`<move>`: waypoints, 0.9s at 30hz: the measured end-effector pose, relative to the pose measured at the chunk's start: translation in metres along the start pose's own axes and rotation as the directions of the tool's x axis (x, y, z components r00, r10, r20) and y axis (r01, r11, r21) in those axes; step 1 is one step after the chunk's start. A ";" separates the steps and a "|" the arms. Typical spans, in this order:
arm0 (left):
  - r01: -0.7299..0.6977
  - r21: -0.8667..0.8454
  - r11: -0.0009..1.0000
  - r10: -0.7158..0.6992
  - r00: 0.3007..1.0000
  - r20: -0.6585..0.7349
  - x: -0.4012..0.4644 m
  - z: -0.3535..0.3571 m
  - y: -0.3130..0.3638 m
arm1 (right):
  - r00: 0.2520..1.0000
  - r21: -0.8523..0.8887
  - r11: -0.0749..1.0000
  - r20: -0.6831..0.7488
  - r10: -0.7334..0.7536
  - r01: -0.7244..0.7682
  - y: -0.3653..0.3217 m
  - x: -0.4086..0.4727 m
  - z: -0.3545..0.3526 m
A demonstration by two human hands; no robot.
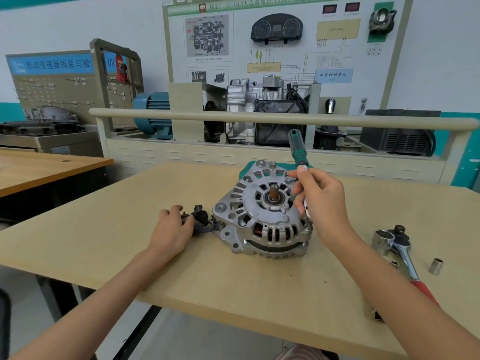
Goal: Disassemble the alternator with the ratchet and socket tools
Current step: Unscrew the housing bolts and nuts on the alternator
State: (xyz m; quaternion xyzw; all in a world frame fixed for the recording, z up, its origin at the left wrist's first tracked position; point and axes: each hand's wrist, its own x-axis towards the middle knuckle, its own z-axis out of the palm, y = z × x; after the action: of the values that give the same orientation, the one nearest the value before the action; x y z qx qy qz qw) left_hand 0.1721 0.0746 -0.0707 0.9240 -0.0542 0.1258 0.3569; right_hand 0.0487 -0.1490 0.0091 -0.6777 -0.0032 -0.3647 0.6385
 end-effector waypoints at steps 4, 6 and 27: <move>-0.076 0.002 0.997 0.076 0.992 -0.098 -0.009 -0.010 0.011 | 0.997 0.143 0.987 -0.006 0.077 -0.076 -0.007 0.003 -0.009; -0.245 -0.129 0.961 0.222 0.960 -0.168 -0.017 -0.015 0.026 | 0.995 0.206 0.974 -0.001 0.101 -0.099 -0.013 0.006 -0.016; -0.764 -0.174 0.621 0.783 0.615 0.097 -0.107 0.001 0.164 | 0.825 0.879 0.177 0.321 0.465 -0.443 -0.033 0.005 -0.035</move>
State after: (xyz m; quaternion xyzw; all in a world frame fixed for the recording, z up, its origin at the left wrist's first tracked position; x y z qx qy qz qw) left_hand 0.0378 -0.0460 0.0054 0.7949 -0.4835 0.1879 0.3147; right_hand 0.0198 -0.1758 0.0377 -0.1538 -0.0033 -0.0958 0.9834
